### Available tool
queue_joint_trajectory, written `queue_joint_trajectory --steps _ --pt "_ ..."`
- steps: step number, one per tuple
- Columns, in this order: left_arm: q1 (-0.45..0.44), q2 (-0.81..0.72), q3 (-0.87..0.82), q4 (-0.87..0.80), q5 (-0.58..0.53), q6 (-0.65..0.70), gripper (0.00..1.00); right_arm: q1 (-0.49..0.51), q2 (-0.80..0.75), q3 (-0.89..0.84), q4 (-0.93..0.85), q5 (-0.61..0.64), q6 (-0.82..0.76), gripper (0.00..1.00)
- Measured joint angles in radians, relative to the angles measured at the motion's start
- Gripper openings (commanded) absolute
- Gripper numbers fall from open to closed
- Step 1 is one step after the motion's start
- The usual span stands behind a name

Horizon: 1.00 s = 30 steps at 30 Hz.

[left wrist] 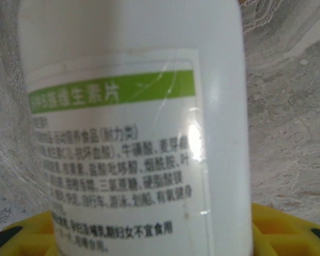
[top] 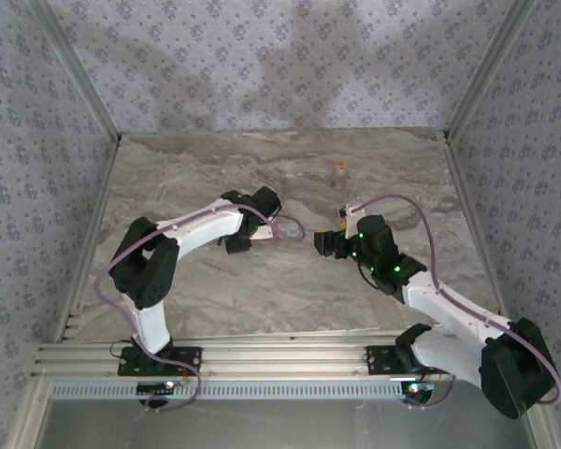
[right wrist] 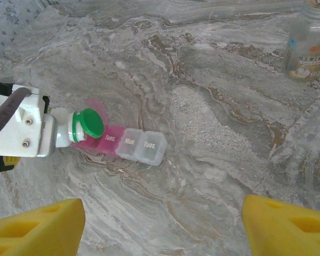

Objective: Sort the pills into containers

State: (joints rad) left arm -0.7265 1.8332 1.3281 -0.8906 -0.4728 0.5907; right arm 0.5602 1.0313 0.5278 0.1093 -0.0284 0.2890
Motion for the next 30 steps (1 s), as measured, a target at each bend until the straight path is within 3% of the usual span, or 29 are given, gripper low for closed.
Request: queue_joint_trajectory --steps 30 --pt "-0.022 0.048 0.071 -0.08 -0.109 0.108 0.0 0.0 0.019 0.0 0.0 -0.014 0.011 0.79"
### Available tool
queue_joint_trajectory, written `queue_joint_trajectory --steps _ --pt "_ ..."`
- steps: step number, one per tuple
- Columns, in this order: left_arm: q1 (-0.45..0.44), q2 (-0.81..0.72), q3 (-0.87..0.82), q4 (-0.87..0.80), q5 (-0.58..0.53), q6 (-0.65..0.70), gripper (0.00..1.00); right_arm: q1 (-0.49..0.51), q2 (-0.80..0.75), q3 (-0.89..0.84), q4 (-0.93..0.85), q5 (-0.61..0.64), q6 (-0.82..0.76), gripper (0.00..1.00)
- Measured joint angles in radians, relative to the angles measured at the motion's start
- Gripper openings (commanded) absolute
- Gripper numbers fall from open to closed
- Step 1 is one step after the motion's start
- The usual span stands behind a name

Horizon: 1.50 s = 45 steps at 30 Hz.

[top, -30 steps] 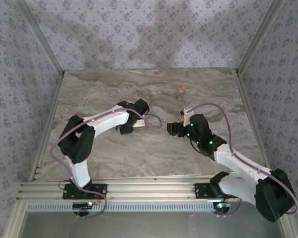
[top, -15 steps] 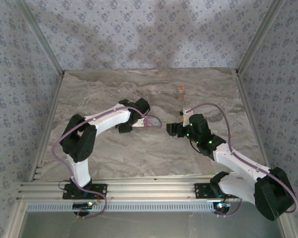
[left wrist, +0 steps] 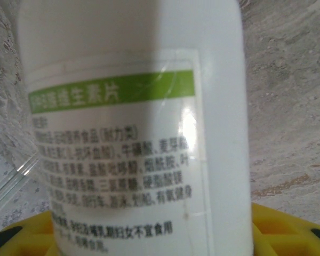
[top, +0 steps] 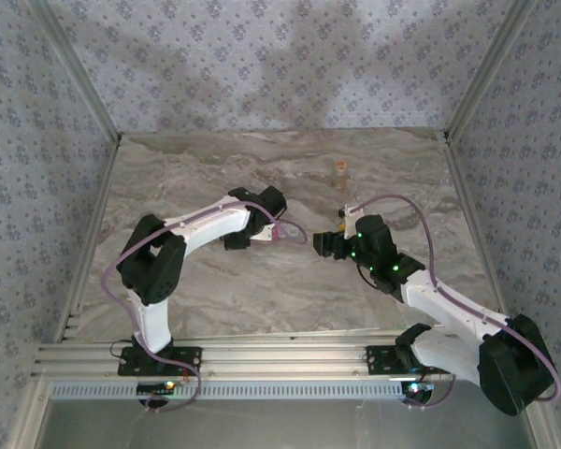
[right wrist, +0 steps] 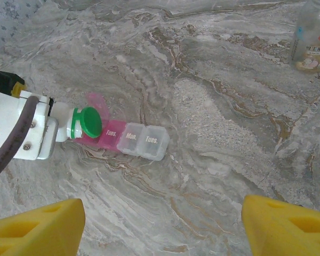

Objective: Sort the pills into containers

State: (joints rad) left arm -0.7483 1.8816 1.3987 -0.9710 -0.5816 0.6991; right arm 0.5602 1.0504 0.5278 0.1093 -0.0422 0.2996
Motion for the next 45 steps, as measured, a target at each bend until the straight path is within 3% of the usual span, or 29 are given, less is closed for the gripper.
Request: queue_joint_trajectory --steps 28,45 --pt "-0.054 0.036 0.002 0.018 -0.128 0.078 0.0 0.0 0.014 0.0 0.0 -0.008 0.0 0.79" --pt "-0.072 0.069 0.031 0.032 -0.15 0.096 0.0 0.0 0.024 0.0 0.0 -0.012 0.0 0.79"
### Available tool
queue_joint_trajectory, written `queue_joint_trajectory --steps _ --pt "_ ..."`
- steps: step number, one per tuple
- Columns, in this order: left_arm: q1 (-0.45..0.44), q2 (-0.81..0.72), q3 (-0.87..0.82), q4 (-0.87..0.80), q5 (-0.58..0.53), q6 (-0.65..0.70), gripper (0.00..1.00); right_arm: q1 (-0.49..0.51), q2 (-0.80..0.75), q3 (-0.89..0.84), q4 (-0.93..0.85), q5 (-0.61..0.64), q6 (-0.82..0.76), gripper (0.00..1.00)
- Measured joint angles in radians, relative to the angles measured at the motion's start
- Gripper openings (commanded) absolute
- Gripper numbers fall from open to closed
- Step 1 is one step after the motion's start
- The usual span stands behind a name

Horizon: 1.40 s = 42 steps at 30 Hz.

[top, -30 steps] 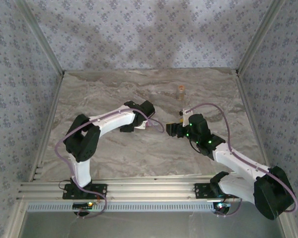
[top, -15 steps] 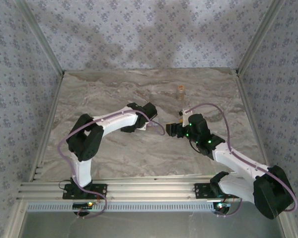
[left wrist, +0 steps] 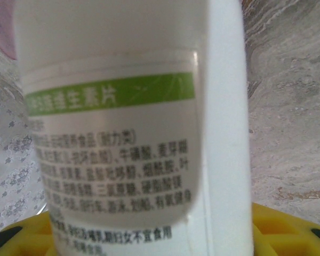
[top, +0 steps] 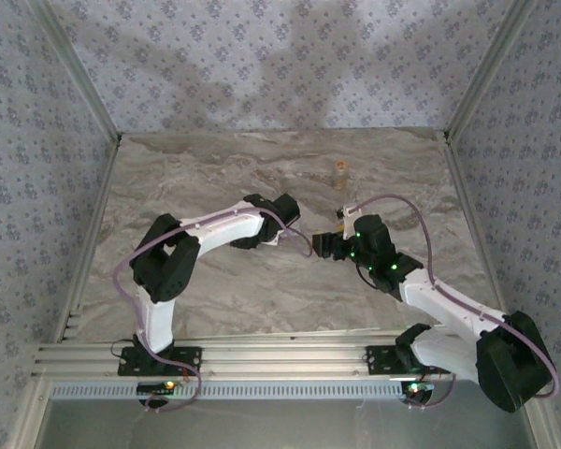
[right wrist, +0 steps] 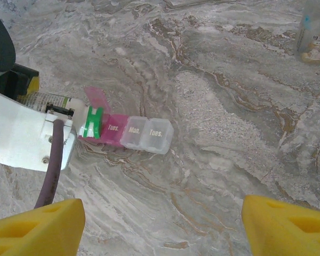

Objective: Sort the pills into containers

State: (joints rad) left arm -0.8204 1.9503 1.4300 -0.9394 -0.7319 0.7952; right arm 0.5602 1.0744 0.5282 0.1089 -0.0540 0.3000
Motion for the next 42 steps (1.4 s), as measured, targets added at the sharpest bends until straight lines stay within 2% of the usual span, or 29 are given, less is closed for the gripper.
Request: queue_joint_trajectory --steps 20,30,42 --pt "0.031 -0.051 -0.015 0.0 0.102 -0.003 0.0 0.0 0.022 0.0 0.0 -0.014 0.0 0.79" --pt "0.035 -0.127 -0.015 0.033 0.161 -0.033 0.0 0.0 0.027 0.007 -0.003 -0.014 0.0 0.79" --pt "0.04 -0.103 -0.057 0.091 0.223 -0.071 0.0 0.0 0.028 0.008 -0.008 -0.014 0.0 0.79"
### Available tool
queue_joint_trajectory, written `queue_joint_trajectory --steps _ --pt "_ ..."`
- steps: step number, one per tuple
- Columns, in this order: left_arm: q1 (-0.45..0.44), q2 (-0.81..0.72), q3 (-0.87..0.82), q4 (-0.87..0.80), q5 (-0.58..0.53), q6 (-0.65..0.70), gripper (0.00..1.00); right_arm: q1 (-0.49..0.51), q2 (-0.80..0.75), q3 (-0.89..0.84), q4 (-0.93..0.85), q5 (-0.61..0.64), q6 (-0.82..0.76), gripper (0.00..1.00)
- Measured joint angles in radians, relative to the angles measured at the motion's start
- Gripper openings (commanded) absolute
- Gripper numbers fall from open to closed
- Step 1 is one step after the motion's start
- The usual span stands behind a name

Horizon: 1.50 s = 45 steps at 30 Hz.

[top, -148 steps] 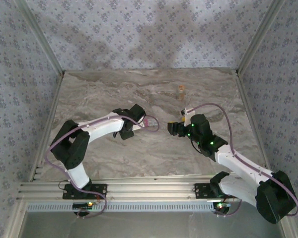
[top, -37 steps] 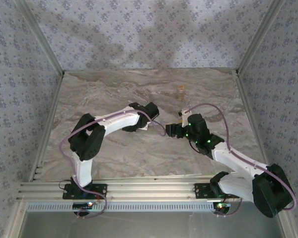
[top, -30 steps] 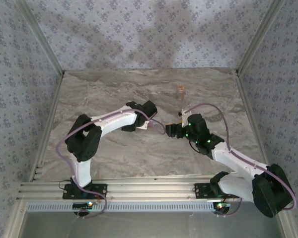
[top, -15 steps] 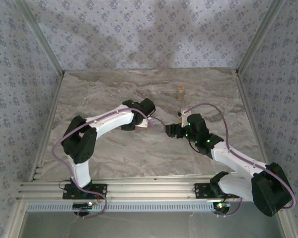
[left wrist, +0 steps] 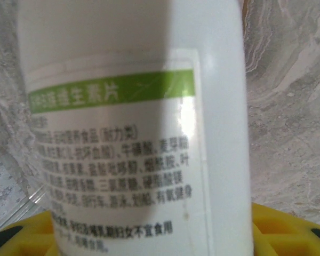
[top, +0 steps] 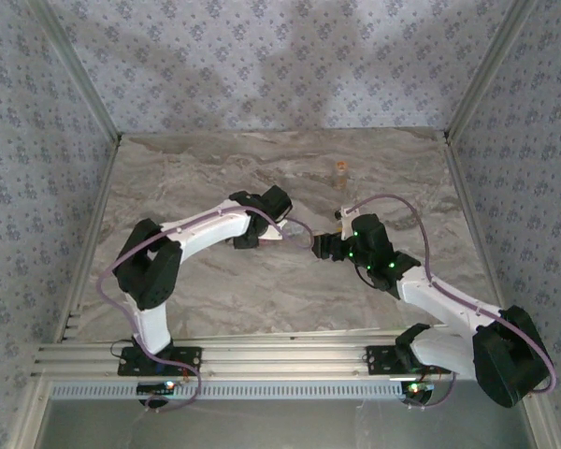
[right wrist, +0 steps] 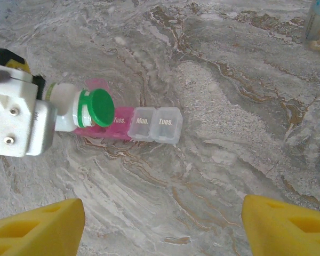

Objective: Sort the pills into containers

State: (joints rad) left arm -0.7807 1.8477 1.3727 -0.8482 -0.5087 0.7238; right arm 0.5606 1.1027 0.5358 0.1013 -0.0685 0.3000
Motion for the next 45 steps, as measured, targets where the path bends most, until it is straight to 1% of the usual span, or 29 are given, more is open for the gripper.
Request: queue_joint_trajectory --steps 5,10,14,24,35,45 --pt "0.014 0.021 -0.008 0.0 0.0 0.001 0.0 0.0 0.005 0.0 0.0 0.0 0.0 0.79" --pt "0.021 0.027 -0.008 -0.021 -0.024 0.01 0.0 0.0 0.007 0.003 -0.003 -0.005 0.0 0.79" --pt "0.018 0.043 -0.007 -0.027 -0.071 0.026 0.0 0.0 0.008 0.01 -0.006 -0.008 0.0 0.79" --pt "-0.027 0.065 0.018 -0.041 -0.19 0.106 0.0 0.0 0.011 0.011 -0.007 -0.009 0.0 0.79" --pt "-0.046 0.094 0.039 -0.042 -0.275 0.171 0.0 0.0 0.015 0.011 -0.015 -0.019 0.0 0.79" --pt "-0.063 0.105 0.045 -0.039 -0.33 0.215 0.0 0.0 0.017 0.011 -0.016 -0.023 0.0 0.79"
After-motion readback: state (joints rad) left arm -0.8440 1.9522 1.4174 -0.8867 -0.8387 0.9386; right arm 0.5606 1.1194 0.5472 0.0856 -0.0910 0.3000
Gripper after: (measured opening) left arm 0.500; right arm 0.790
